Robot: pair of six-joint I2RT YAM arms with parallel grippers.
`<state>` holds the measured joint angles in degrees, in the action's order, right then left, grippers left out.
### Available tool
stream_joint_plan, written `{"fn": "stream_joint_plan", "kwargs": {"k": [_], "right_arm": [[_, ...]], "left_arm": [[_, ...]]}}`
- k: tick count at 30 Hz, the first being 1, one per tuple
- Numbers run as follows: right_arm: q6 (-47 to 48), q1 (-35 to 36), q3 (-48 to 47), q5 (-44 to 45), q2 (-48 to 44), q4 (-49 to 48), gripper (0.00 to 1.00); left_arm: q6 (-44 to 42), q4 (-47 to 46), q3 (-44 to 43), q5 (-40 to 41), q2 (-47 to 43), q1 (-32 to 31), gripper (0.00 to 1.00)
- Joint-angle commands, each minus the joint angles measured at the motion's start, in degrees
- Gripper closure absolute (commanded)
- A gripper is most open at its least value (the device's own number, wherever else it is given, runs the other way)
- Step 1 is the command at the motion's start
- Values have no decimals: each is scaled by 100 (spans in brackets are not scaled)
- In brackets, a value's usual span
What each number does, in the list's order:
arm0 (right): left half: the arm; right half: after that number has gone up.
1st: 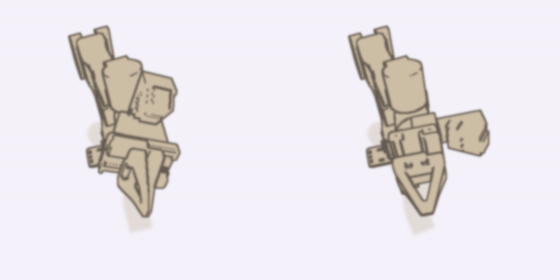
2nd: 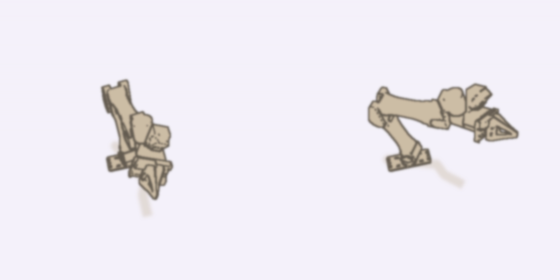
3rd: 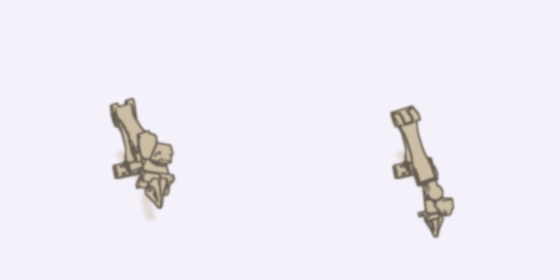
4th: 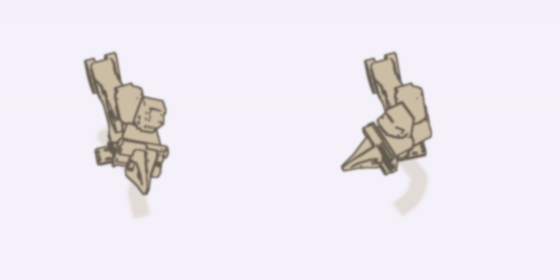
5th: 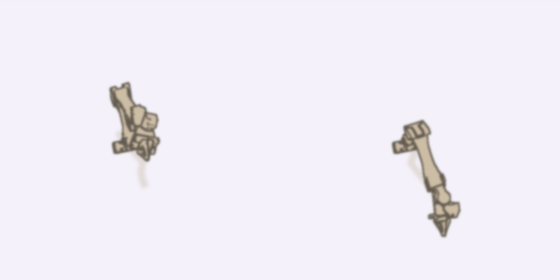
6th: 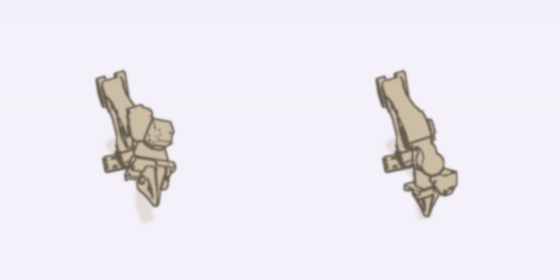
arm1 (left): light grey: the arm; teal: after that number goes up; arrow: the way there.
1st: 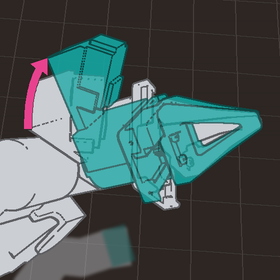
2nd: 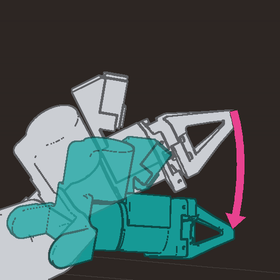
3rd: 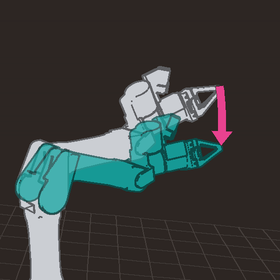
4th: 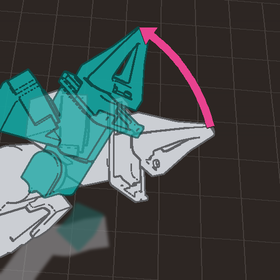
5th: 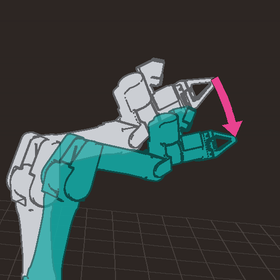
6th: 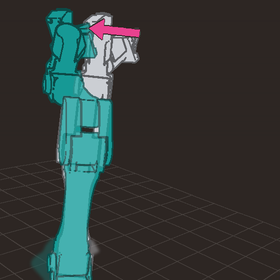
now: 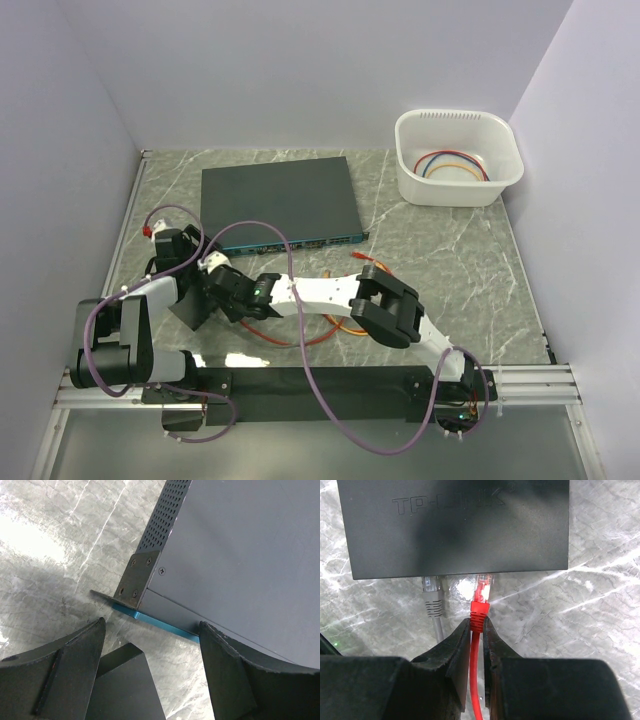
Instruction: Insert the plug into the switch port
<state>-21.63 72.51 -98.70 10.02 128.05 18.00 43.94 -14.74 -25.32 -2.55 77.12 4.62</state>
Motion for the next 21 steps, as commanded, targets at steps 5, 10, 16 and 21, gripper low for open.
{"fn": "stream_joint_plan", "kwargs": {"k": [5,10,16,21], "right_arm": [[9,-61,-352,35,229,-517,100],[-8,-53,-352,-27,291,-648,100],[115,-62,-212,96,195,-841,100],[273,-158,-71,219,-17,-1000,100]], "left_arm": [[-88,279,-78,26,92,-58,19],[-88,279,-87,26,110,-67,19],[-105,297,-78,-105,84,-76,19],[-114,428,-104,-185,-30,-119,19]]}}
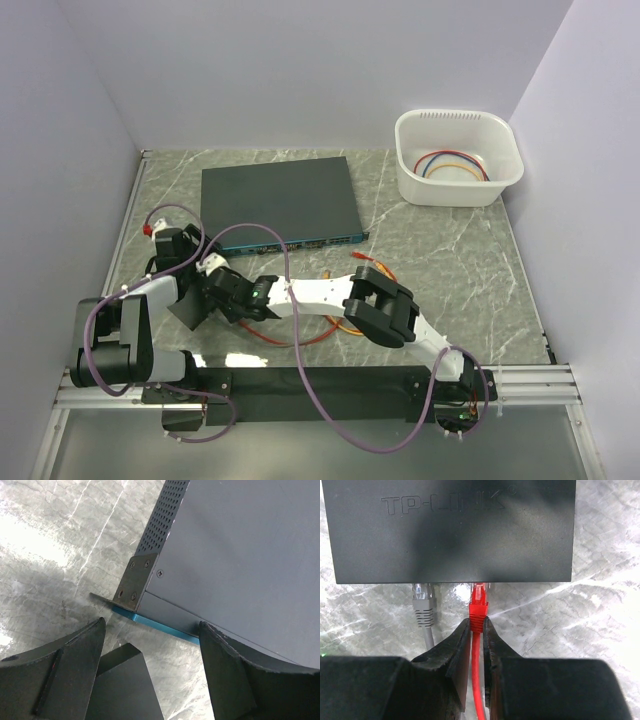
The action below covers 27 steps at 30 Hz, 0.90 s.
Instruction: Insert the plug into the switch port
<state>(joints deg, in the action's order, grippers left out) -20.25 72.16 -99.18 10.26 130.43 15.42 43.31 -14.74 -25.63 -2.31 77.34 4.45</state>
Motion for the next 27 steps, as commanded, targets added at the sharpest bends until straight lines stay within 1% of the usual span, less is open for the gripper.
{"fn": "stream_joint_plan", "kwargs": {"k": [1,10,13,15,18,19,21,22,23,27], "right_arm": [[170,-193,-32,213,-281,-751,100],[118,-571,-717,55,69,-558,100],[153,-580,-963,72,175,-558,100],[188,-607,-981,142,202,-610,100],[398,-624,-658,-15,123,-1075,100],[556,-633,-551,-129,105,-1372,100],[715,-633,-262,-191,70,-1533,100],[881,-633,-156,-200,44,-1951,100],[935,-633,11,-174,18,-2094,100],[997,-765,-14,-182,-44,-2526,100]], "left_arm": [[-51,454,-83,-244,-52,-102,19],[-59,481,-197,-393,299,-111,19],[-68,516,-267,-411,440,-111,21],[-68,490,-259,-420,475,-111,24],[-95,472,-294,-534,606,-111,27],[-103,481,-311,-560,642,-111,29],[-138,472,-364,-683,747,-111,31],[-147,472,-373,-710,765,-111,31],[-173,472,-399,-745,817,-120,31],[-191,481,-417,-798,835,-137,32]]}}
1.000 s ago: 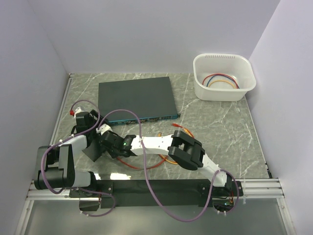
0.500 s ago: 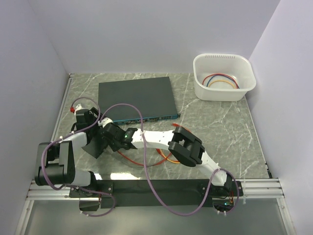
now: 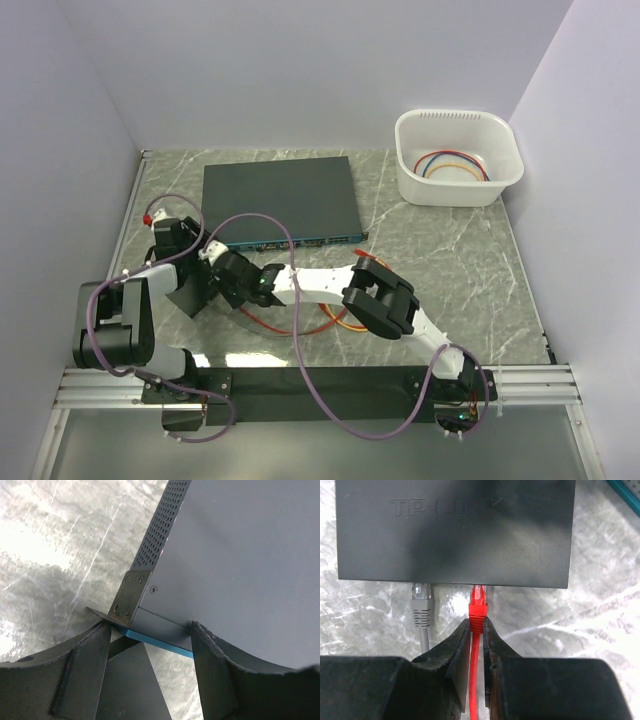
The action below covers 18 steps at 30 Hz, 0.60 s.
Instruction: Insert the plug into the switch port
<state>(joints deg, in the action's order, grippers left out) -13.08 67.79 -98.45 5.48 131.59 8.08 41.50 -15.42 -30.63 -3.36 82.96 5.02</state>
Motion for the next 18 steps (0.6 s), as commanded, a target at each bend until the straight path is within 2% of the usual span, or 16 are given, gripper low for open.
{"fn": "stream_joint_plan", "kwargs": {"k": [1,5,10,16,17,18], "right_arm": [[193,-423,-164,288,-134,-1783,100],[-106,-652,-489,262,-72,-1854,100],[-685,-828,-1351,402,349,-1230,100],[-801,-829,-2036,733,727,-888,99],[-810,-820,-2203,814,823,-852,98],[-827,-829,-2213,806,842,-712,94]], "left_arm": [[-10,549,75,-693,282,-203,32],[-27,619,14,-684,387,-220,36],[-36,654,-22,-640,405,-264,38],[-36,681,-39,-631,432,-264,39],[-36,681,-39,-623,440,-282,40],[-36,681,-39,-623,432,-282,40]]}}
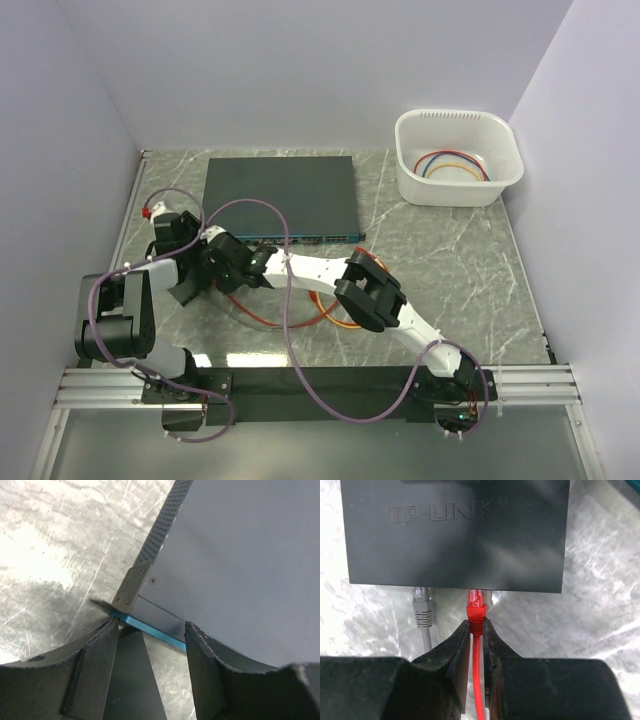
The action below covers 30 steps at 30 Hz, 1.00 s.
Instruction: Insert the plug into the switch port
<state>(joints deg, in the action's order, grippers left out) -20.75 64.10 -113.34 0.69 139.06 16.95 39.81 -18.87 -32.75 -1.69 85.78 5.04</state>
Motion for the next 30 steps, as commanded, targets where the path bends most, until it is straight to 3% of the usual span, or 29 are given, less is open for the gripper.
{"fn": "stream_joint_plan", "kwargs": {"k": [1,2,3,6,9,20,30], "right_arm": [[-43,-451,-672,1250,86,-1624,88],[-17,-459,-411,1241,34,-1668,81],[10,-442,-217,1215,-124,-1860,68],[97,-381,732,1136,-597,-2360,52],[194,-284,1532,1118,-1055,-2661,44],[317,103,3589,1004,-2901,-3137,31],[-130,51,3609,1039,-3123,-2145,30]], "left_arm": [[132,1026,164,-789,158,-284,40],[132,1035,164,-789,159,-284,40],[132,1035,155,-780,167,-284,40],[141,1017,181,-701,97,-293,39],[150,982,217,-622,9,-302,37],[281,1035,226,-157,-359,-302,30],[685,1667,-38,739,-1334,-310,28]]}}
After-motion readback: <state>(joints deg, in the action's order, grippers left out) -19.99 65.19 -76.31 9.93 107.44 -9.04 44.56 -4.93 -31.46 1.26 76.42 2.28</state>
